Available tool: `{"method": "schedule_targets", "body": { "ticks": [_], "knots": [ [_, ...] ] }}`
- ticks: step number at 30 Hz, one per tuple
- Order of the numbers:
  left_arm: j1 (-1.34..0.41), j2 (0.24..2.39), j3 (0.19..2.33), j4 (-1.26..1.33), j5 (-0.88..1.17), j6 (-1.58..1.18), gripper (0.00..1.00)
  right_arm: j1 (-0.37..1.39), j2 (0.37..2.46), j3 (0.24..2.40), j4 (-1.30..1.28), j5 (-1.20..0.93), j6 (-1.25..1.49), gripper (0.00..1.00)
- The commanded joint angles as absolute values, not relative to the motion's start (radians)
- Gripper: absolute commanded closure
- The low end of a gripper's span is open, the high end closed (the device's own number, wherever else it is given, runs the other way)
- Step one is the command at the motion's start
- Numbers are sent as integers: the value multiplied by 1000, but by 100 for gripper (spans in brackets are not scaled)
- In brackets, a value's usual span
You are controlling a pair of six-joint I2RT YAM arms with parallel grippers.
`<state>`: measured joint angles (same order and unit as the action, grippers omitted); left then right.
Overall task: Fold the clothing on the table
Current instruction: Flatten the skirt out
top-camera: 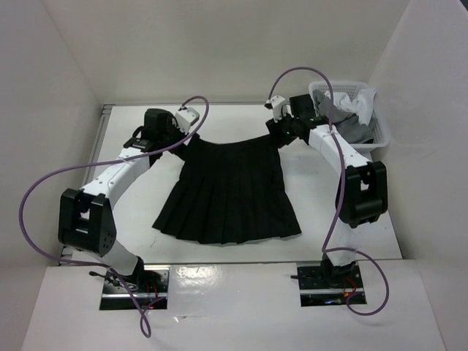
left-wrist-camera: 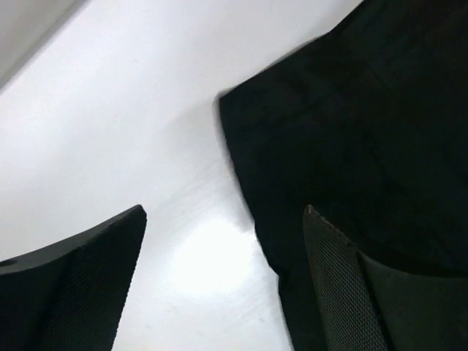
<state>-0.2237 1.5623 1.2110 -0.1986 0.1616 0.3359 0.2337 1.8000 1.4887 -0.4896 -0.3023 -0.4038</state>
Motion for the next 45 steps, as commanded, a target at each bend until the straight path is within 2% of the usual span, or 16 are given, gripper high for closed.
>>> {"method": "schedule_targets", "body": {
  "ticks": [1, 3, 5, 7, 12, 18, 22, 27, 36, 45],
  "knots": [
    [-203, 1551, 1243, -68, 80, 276, 0, 244, 1802, 1548, -355, -184, -368, 38],
    [-193, 1520, 1243, -25, 20, 250, 0, 244, 1789, 1548, -295, -108, -339, 26],
    [-179, 1491, 1243, 1, -21, 197, 0, 244, 1741, 1548, -262, -66, -299, 20],
    [-153, 1447, 1243, 11, -46, 158, 0, 244, 1677, 1536, -233, -23, -258, 9],
    [-143, 1364, 1243, -168, 41, 123, 0, 305, 1615, 1539, -391, -58, -258, 1],
    [-192, 1370, 1215, -426, 155, 129, 0, 465, 1606, 1447, -526, -49, -258, 1],
    [-256, 1425, 1164, -462, 92, 117, 0, 500, 1653, 1405, -526, -81, -235, 1],
    [-201, 1398, 1184, -531, 70, 37, 0, 575, 1810, 1446, -505, -81, -147, 1],
    [-100, 1186, 1082, -514, 75, -12, 0, 609, 1993, 1597, -448, -81, 110, 1],
    [-91, 1235, 1071, -502, 61, -21, 0, 655, 2083, 1641, -385, 91, 235, 1]
  ]
}}
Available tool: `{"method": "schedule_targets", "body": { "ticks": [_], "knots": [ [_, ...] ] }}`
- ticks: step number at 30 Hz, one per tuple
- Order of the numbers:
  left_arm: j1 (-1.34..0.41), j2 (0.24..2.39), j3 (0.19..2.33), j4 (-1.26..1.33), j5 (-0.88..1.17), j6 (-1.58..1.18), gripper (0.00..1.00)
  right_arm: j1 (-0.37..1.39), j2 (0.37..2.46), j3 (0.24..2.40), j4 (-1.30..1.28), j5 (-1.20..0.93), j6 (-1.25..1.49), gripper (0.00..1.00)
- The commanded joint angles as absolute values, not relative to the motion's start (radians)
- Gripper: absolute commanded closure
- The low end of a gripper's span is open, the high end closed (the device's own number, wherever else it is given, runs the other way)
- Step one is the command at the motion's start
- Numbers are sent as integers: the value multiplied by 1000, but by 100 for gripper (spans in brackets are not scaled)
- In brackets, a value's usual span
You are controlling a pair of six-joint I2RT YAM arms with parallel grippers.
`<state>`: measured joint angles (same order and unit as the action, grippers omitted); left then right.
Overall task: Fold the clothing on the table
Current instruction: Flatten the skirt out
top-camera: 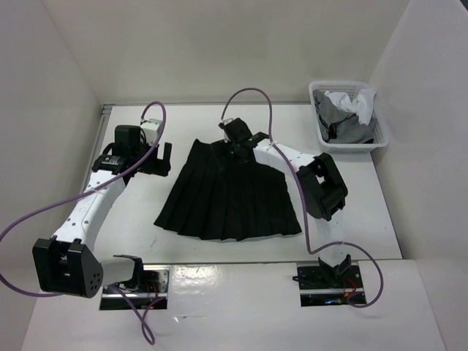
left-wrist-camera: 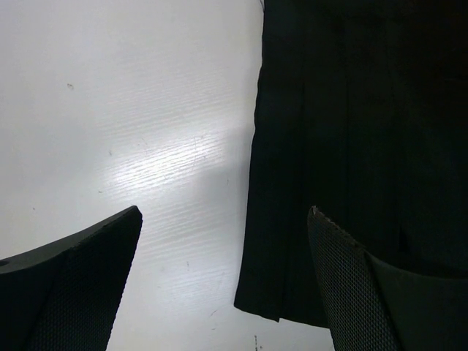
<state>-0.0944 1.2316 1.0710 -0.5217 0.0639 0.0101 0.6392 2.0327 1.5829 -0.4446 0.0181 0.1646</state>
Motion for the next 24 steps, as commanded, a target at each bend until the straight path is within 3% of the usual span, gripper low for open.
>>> {"method": "schedule_targets", "body": {
  "ticks": [1, 12, 24],
  "knots": [
    [-91, 1235, 1071, -502, 61, -21, 0, 655, 2097, 1652, -396, 101, 235, 1],
    [-91, 1235, 1062, -502, 61, -21, 0, 643, 2206, 1724, -448, 88, 270, 1],
    [-91, 1226, 1062, -502, 61, -21, 0, 611, 2224, 1654, -506, 38, 229, 1]
  ]
}}
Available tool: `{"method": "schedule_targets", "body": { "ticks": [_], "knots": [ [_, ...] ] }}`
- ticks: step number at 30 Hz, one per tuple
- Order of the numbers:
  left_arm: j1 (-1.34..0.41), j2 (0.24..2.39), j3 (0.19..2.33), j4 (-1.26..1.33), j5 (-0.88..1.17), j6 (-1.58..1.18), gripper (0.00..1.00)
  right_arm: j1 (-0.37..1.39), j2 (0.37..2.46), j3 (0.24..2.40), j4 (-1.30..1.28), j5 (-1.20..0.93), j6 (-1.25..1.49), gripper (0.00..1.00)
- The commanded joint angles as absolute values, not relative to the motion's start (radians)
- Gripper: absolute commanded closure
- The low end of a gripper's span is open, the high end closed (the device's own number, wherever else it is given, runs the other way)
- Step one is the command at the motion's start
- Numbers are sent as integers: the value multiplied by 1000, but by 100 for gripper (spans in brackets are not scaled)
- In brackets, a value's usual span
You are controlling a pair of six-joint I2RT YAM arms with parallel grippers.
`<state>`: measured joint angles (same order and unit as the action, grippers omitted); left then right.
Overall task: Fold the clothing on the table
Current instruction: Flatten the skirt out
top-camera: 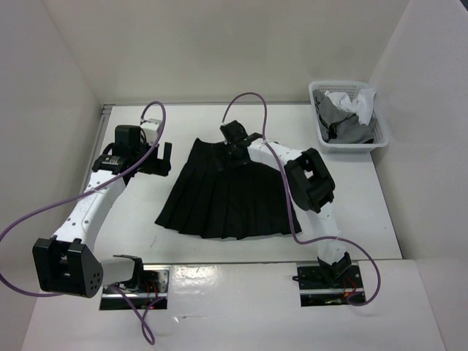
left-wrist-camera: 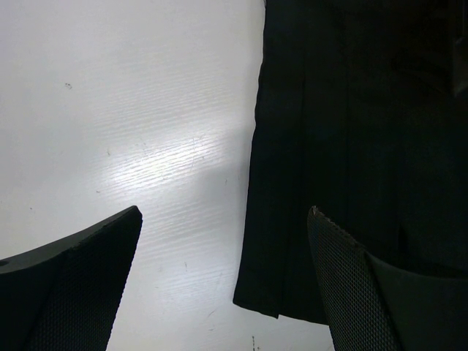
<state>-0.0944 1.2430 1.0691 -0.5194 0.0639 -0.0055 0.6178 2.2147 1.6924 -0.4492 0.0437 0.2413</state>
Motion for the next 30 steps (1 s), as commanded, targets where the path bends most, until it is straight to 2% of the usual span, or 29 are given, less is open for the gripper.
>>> {"method": "schedule_targets", "body": {
  "ticks": [1, 10, 22, 26, 30],
  "knots": [
    [-91, 1226, 1062, -502, 61, -21, 0, 611, 2215, 1631, -506, 49, 229, 1],
    [-91, 1216, 1062, -502, 61, -21, 0, 729, 2220, 1562, -525, 175, 189, 1],
    [-91, 1216, 1062, -502, 61, -21, 0, 782, 2163, 1494, -563, 117, 121, 1],
    [-91, 1216, 1062, -502, 61, -21, 0, 802, 2088, 1480, -551, 115, 98, 1],
    [-91, 1216, 1081, -502, 123, -2, 0, 802, 1851, 1480, -511, 16, 57, 1]
  ]
}}
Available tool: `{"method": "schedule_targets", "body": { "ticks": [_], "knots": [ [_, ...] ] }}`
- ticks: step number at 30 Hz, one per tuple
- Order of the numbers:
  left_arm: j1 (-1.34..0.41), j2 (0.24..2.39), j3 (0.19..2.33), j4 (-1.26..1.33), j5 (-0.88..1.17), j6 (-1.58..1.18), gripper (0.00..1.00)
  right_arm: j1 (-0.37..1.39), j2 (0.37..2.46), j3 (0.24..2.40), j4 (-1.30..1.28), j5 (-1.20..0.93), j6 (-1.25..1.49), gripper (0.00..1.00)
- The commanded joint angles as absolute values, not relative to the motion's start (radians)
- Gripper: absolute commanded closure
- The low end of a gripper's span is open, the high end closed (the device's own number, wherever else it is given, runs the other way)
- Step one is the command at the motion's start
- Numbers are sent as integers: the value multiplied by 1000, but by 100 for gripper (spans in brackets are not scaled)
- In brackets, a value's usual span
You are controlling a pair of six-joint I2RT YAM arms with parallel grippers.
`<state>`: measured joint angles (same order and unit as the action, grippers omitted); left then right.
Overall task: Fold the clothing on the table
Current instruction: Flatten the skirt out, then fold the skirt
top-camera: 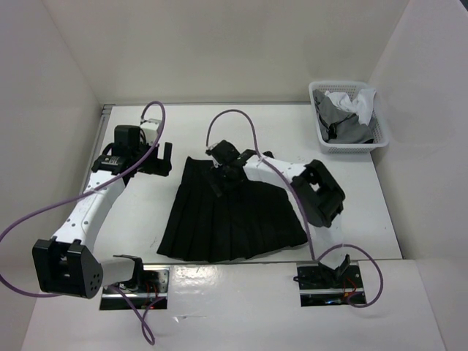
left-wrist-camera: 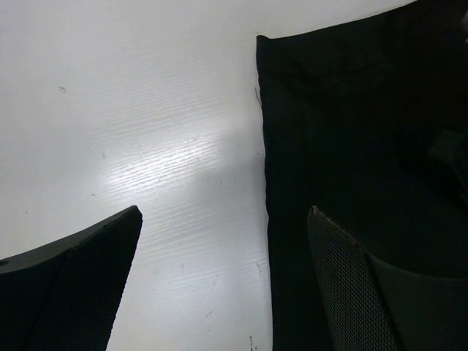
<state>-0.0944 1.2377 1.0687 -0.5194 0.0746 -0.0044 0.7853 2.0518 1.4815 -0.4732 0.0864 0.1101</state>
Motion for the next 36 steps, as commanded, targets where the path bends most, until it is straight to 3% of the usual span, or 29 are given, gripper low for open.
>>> {"method": "schedule_targets", "body": {
  "ticks": [1, 6, 9, 12, 16, 17, 18, 33, 36],
  "knots": [
    [-91, 1227, 1104, -502, 139, -2, 0, 802, 1811, 1489, -511, 3, 43, 1],
    [-91, 1385, 1199, -502, 259, 47, 0, 763, 1587, 1470, -471, 37, -23, 1],
    [-100, 1501, 1247, -492, 296, 74, 0, 632, 1528, 1405, -440, -17, -60, 1],
    [-100, 1639, 1313, -492, 334, 100, 7, 462, 1493, 1338, -414, -98, -81, 1],
    [-80, 1831, 1411, -502, 374, 118, 29, 336, 1462, 1260, -396, -135, -139, 4],
    [-80, 1857, 1431, -502, 374, 118, 42, 315, 1462, 1235, -396, -135, -140, 4],
    [-71, 1906, 1448, -502, 374, 118, 46, 314, 1453, 1226, -396, -135, -149, 6],
    [-81, 2138, 1626, -506, 483, 118, 47, 239, 1457, 1206, -408, -144, -179, 6],
    [-81, 2148, 1626, -517, 492, 118, 53, 239, 1497, 1218, -399, -144, -179, 6]
  ]
}}
